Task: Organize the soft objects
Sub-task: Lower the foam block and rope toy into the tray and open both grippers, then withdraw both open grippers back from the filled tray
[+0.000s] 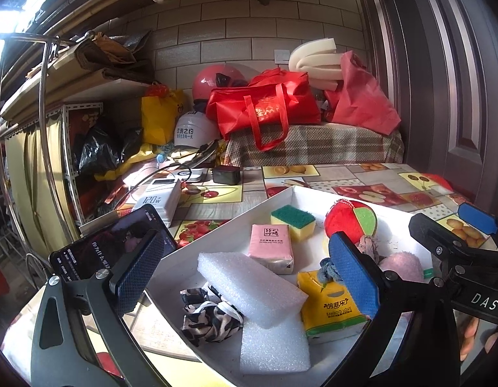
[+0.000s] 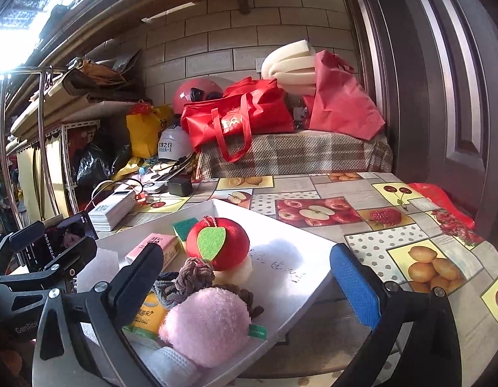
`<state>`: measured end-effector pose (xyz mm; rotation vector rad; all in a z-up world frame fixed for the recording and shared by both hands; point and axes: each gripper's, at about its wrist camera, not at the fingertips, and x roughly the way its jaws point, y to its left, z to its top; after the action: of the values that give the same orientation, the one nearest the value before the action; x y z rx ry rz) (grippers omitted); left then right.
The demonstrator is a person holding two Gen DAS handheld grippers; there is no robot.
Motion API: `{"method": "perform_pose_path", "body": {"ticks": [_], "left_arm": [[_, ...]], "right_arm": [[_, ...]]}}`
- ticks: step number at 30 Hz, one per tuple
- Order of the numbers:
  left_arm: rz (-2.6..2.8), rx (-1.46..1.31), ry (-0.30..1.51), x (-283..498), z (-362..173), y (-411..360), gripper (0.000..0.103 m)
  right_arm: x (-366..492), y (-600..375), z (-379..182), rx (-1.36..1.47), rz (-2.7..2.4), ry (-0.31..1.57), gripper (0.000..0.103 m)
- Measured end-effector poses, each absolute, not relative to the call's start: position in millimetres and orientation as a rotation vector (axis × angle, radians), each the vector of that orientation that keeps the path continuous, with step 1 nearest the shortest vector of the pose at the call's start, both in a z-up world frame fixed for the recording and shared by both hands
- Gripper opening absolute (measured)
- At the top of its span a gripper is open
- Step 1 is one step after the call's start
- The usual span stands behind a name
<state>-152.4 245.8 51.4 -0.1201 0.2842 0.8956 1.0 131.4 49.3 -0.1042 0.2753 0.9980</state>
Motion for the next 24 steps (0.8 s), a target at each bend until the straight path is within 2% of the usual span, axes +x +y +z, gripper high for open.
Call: {"method": "perform_pose_path", "body": {"ticks": [14,24], "left_arm": [[0.818,-0.111,0.308,-147,50,199,0.103],[0.805,-0.029,0.374,-144,47,147,0.103]], "right_arm": [[4,79,45,-0.066,1.012,0.356,0.103],[-12,18,49,-0.056,1.009,0.303,0.103]]}}
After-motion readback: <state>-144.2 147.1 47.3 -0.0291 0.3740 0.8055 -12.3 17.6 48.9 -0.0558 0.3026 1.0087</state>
